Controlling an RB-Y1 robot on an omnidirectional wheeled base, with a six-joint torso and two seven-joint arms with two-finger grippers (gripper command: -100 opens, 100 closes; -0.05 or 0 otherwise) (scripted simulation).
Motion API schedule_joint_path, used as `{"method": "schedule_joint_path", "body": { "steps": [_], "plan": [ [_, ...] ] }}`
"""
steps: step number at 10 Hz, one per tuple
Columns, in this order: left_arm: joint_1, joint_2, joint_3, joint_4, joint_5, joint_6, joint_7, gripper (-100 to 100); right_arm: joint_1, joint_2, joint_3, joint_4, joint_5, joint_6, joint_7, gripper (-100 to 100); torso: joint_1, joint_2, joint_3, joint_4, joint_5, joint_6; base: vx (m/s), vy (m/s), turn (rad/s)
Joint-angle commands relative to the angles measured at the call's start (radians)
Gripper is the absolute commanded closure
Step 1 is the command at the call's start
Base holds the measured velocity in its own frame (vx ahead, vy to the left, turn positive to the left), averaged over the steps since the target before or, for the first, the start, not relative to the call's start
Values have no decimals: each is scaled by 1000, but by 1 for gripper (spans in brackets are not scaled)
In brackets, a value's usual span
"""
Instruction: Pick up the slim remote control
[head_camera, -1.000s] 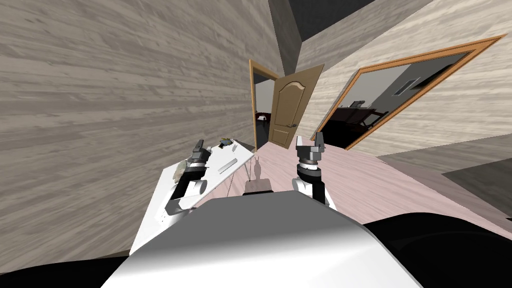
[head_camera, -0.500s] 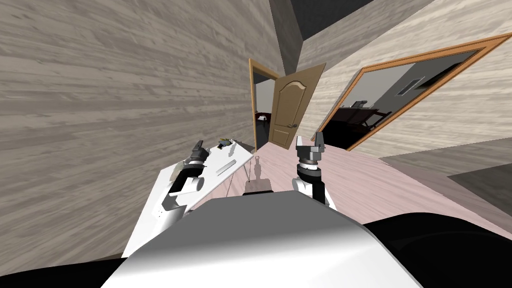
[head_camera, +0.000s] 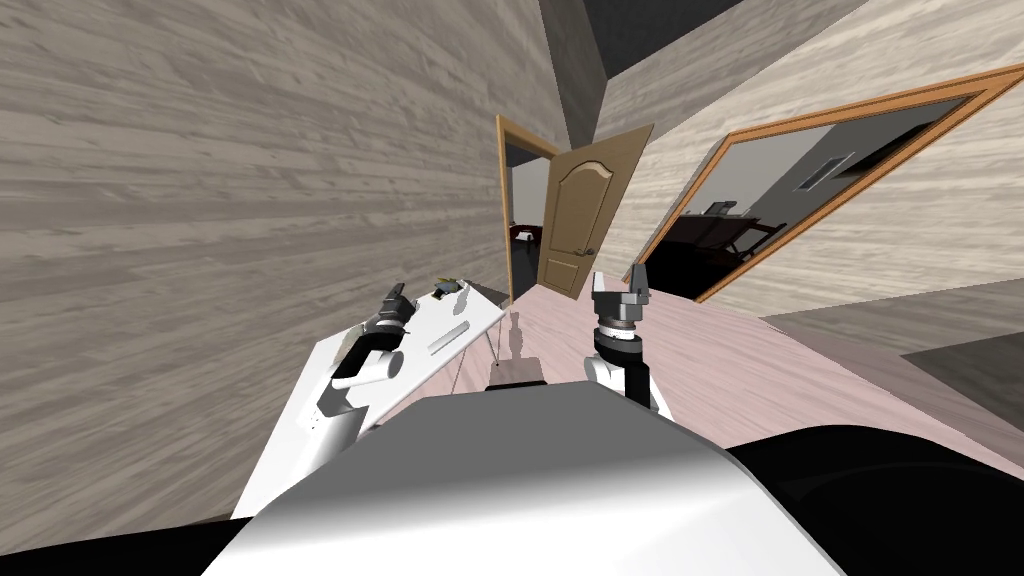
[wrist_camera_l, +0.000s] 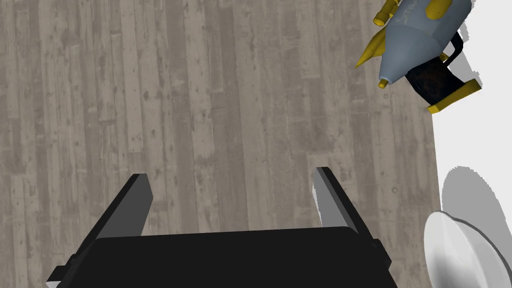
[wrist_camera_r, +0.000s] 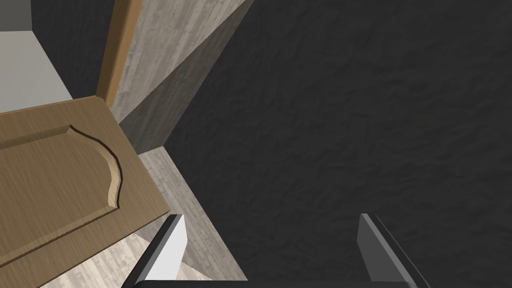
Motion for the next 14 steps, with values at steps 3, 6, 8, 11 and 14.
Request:
{"method": "schedule_joint_path", "body": {
  "steps": [3, 6, 8, 11, 14],
  "plan": [
    [-23, 28, 26, 32, 26, 87, 14, -100, 0, 0, 0, 0, 0, 0, 0, 0, -1, 0, 0, 0, 0, 0, 23, -36, 1],
    [-46, 55, 50, 65, 50, 165, 28, -100, 0, 0, 0, 0, 0, 0, 0, 0, -1, 0, 0, 0, 0, 0, 20, -34, -6],
    [-68, 80, 74, 98, 75, 223, 43, -100, 0, 0, 0, 0, 0, 0, 0, 0, -1, 0, 0, 0, 0, 0, 20, -41, -19],
    [-90, 105, 97, 133, 98, 302, 58, -100, 0, 0, 0, 0, 0, 0, 0, 0, 0, 0, 0, 0, 0, 0, 17, -30, -16],
    [-112, 129, 118, 168, 122, 386, 73, -100, 0, 0, 0, 0, 0, 0, 0, 0, -1, 1, 0, 0, 0, 0, 12, -37, -24]
  ]
}}
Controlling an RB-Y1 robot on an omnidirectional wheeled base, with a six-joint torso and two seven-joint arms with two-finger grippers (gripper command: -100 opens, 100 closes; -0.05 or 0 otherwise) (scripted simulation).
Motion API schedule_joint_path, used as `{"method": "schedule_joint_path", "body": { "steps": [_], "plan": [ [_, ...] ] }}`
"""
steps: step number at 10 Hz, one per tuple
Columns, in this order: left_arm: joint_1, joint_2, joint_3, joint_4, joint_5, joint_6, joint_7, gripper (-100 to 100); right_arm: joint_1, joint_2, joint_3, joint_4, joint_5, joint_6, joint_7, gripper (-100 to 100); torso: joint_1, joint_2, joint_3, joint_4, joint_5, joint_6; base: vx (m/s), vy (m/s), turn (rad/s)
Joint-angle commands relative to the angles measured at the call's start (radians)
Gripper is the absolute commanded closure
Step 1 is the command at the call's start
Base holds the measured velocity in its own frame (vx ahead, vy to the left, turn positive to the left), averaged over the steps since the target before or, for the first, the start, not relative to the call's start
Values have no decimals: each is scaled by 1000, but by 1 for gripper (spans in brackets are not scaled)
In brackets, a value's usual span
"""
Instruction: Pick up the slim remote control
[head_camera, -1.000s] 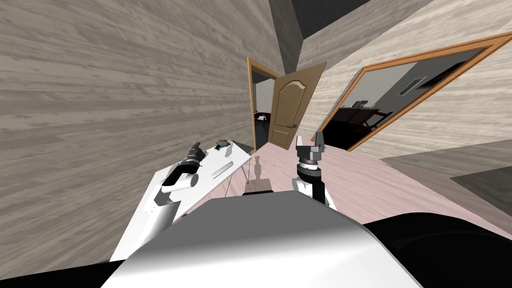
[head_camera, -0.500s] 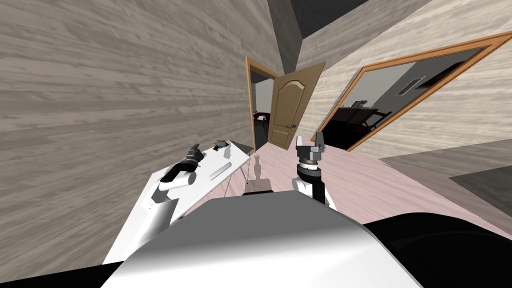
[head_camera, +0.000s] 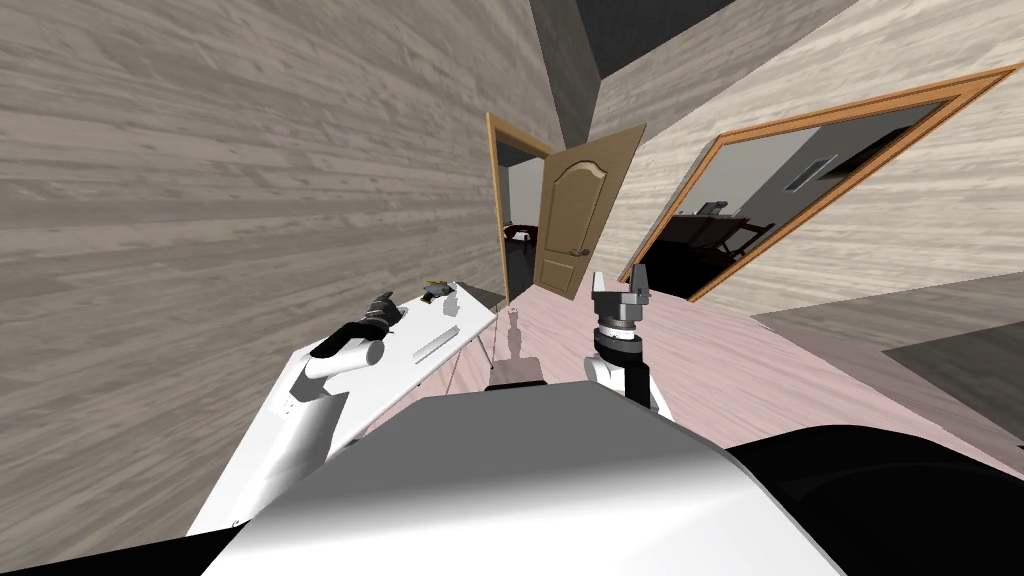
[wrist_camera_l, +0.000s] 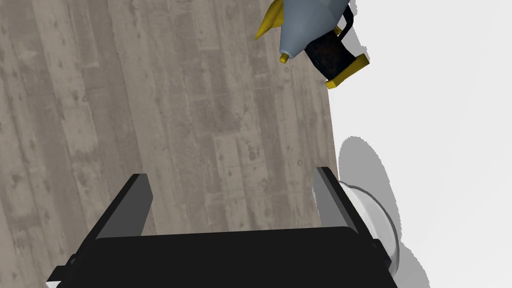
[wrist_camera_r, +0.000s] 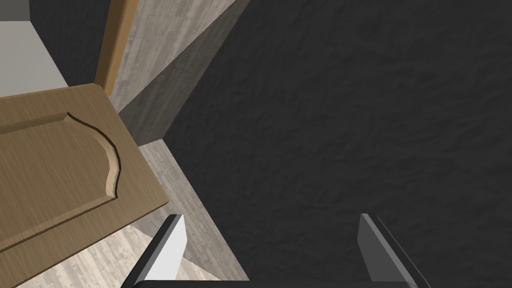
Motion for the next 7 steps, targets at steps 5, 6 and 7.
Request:
{"method": "schedule_joint_path", "body": {
  "steps": [5, 6, 7],
  "plan": [
    [-50, 51, 42, 80, 47, 153, 34, -100, 0, 0, 0, 0, 0, 0, 0, 0, 1, 1, 0, 0, 0, 0, 5, -33, -29],
    [-50, 51, 42, 80, 47, 178, 34, -100, 0, 0, 0, 0, 0, 0, 0, 0, 0, 0, 0, 0, 0, 0, 4, -39, -39],
    [-50, 51, 42, 80, 47, 207, 34, -100, 0, 0, 0, 0, 0, 0, 0, 0, 0, 1, 0, 0, 0, 0, 1, -19, 4]
  ]
}}
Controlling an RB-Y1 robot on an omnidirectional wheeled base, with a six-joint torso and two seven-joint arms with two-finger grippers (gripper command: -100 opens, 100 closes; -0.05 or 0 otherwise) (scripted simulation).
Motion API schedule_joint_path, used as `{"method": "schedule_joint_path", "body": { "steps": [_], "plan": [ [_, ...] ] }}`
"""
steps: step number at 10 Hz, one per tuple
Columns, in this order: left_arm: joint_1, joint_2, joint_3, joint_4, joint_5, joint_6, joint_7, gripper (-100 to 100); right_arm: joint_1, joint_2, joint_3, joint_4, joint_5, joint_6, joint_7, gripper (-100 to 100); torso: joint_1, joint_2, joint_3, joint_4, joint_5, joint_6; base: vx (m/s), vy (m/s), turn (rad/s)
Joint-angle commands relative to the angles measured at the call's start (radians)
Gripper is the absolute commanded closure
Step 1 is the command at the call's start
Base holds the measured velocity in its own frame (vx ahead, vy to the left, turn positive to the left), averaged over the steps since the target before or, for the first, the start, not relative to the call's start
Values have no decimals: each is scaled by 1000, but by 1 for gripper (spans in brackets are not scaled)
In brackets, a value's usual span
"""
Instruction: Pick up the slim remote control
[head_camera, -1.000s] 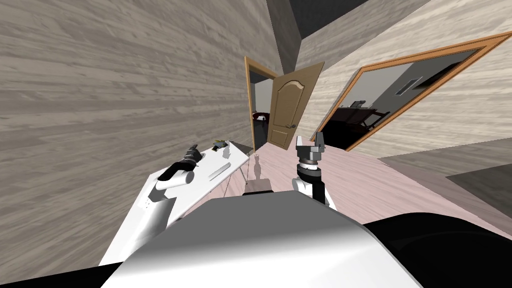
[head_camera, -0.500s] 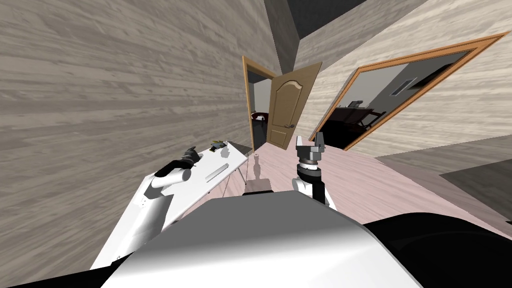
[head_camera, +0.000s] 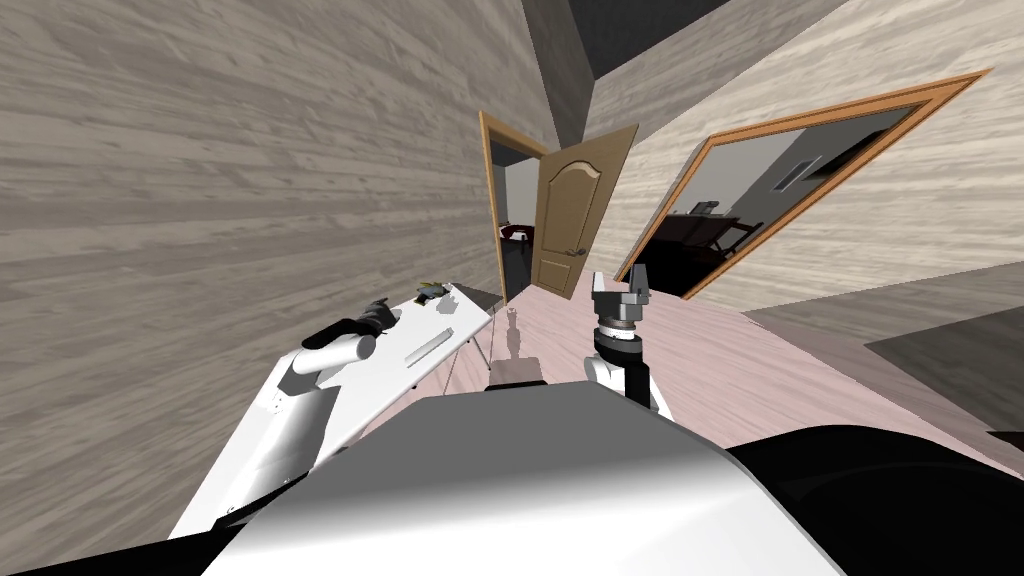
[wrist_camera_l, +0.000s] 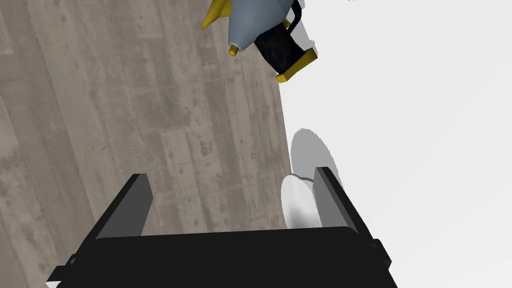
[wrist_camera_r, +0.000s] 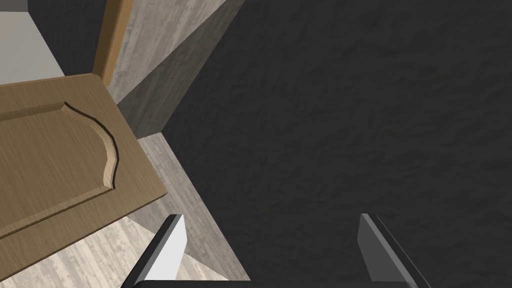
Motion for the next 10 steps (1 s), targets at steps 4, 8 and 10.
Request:
{"method": "schedule_joint_path", "body": {
  "steps": [4, 8, 10],
  "plan": [
    [-41, 47, 36, 80, 44, 130, 32, -100, 0, 0, 0, 0, 0, 0, 0, 0, 0, 0, 0, 0, 0, 0, 1, -36, -50],
    [-59, 68, 51, 119, 63, 247, 48, -100, 0, 0, 0, 0, 0, 0, 0, 0, -1, 1, 0, 0, 0, 0, -6, -33, -53],
    [-76, 89, 65, 158, 82, 299, 64, -100, 0, 0, 0, 0, 0, 0, 0, 0, 0, 1, 0, 0, 0, 0, -7, -29, -45]
  ]
}}
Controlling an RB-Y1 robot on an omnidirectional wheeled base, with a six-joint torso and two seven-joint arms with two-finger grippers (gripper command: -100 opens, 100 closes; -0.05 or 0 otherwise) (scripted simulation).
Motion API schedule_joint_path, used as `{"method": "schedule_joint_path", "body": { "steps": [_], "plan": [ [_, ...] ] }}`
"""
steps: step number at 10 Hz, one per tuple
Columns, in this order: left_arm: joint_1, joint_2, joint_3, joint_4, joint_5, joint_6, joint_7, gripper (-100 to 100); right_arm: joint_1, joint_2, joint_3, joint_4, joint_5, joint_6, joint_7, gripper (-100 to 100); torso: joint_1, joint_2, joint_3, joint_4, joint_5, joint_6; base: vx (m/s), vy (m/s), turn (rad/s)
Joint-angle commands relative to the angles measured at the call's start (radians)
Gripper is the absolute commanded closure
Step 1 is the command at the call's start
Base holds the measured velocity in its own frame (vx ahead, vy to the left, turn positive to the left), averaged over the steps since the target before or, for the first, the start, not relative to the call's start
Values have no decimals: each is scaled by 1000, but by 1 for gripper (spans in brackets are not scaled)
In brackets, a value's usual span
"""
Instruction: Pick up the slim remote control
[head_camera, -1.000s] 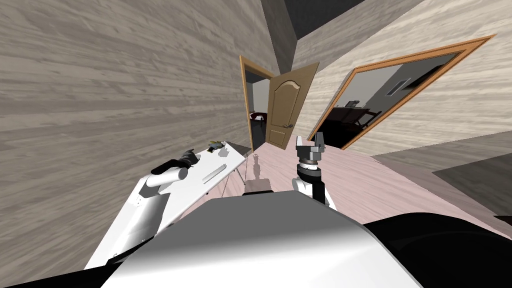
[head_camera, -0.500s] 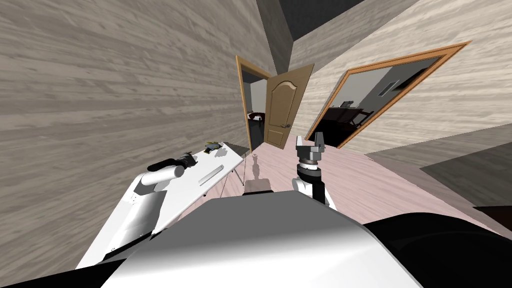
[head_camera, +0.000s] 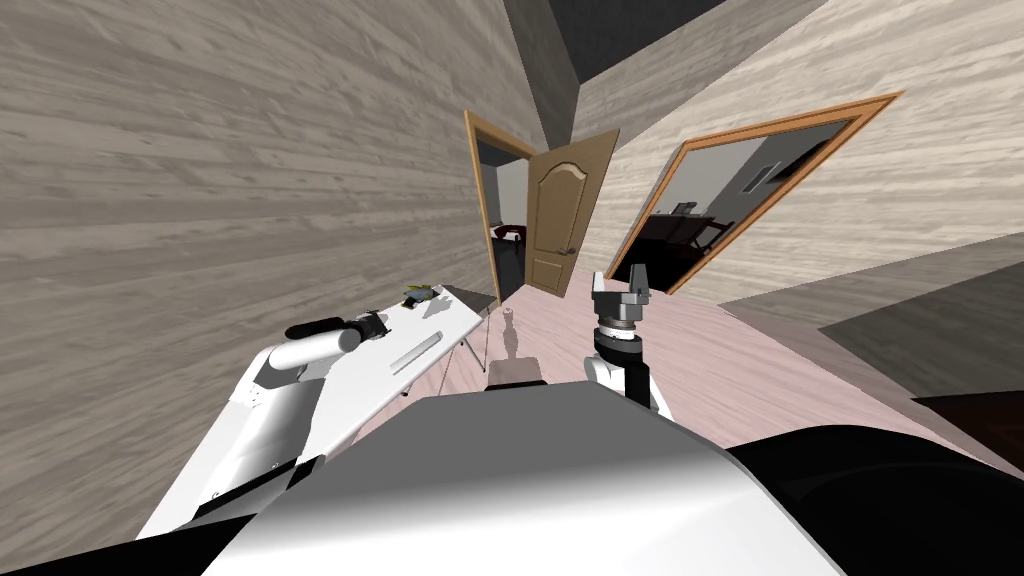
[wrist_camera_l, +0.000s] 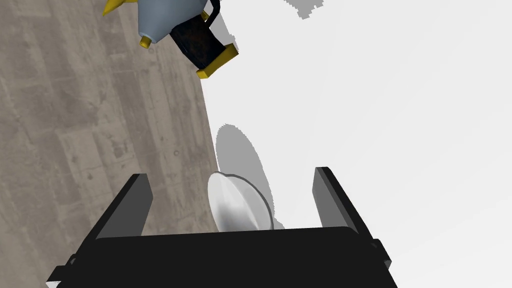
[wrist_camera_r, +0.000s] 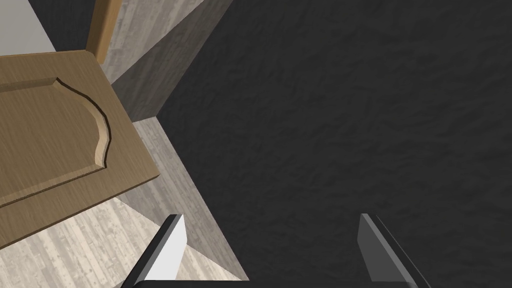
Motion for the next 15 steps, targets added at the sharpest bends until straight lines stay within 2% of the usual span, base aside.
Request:
{"method": "schedule_joint_path", "body": {
  "steps": [1, 2, 4, 5, 6, 7, 8, 10, 11, 12, 13, 14, 15],
  "plan": [
    [-10, 8, 5, 23, 7, 50, 8, -100, 0, 0, 0, 0, 0, 0, 0, 0, 0, 0, 0, 0, 0, 0, -9, -42, -58],
    [-25, 28, 17, 62, 25, 83, 24, -100, 0, 0, 0, 0, 0, 0, 0, 0, 0, 0, 0, 0, 0, 0, -8, -46, -111],
    [-25, 28, 17, 62, 25, 136, 24, -100, 0, 0, 0, 0, 0, 0, 0, 0, 0, 0, 0, 0, 0, -1, -8, -27, -26],
    [-40, 46, 28, 101, 42, 170, 40, -100, 0, 0, 0, 0, 0, 0, 0, 0, 1, 0, 0, 0, 0, -1, -10, -38, -116],
    [-40, 46, 28, 101, 42, 201, 40, -100, 0, 0, 0, 0, 0, 0, 0, 0, 0, 0, 0, 0, 0, 0, -10, -34, -70],
    [-40, 46, 28, 101, 42, 210, 40, -100, 0, 0, 0, 0, 0, 0, 0, 0, 0, 0, 0, 0, 0, -1, -6, -13, 10],
    [-53, 62, 38, 140, 57, 246, 55, -100, 0, 0, 0, 0, 0, 0, 0, 0, 1, 0, 0, 0, 0, -1, -12, -31, -106],
    [-53, 62, 38, 140, 57, 281, 55, -100, 0, 0, 0, 0, 0, 0, 0, 0, 1, 0, 0, 0, 0, -1, -9, -22, -41],
    [-64, 77, 45, 178, 71, 319, 70, -100, 0, 0, 0, 0, 0, 0, 0, 0, 1, 0, 0, 0, 0, -1, -14, -26, -132],
    [-64, 77, 45, 178, 71, 348, 70, -100, 0, 0, 0, 0, 0, 0, 0, 0, 1, 0, 0, 0, 0, 0, -13, -26, -71],
    [-74, 90, 52, 216, 84, 375, 85, -100, 0, 0, 0, 0, 0, 0, 0, 0, 1, 0, 0, 0, 0, -1, -11, -29, -127],
    [-74, 90, 52, 216, 84, 403, 85, -100, 0, 0, 0, 0, 0, 0, 0, 0, 1, 0, 0, 0, 0, 0, -13, -24, -58],
    [-82, 101, 57, 253, 96, 437, 98, -100, 0, 0, 0, 0, 0, 0, 0, 0, 1, 1, 0, 0, 0, -1, -14, -28, -105]
  ]
}}
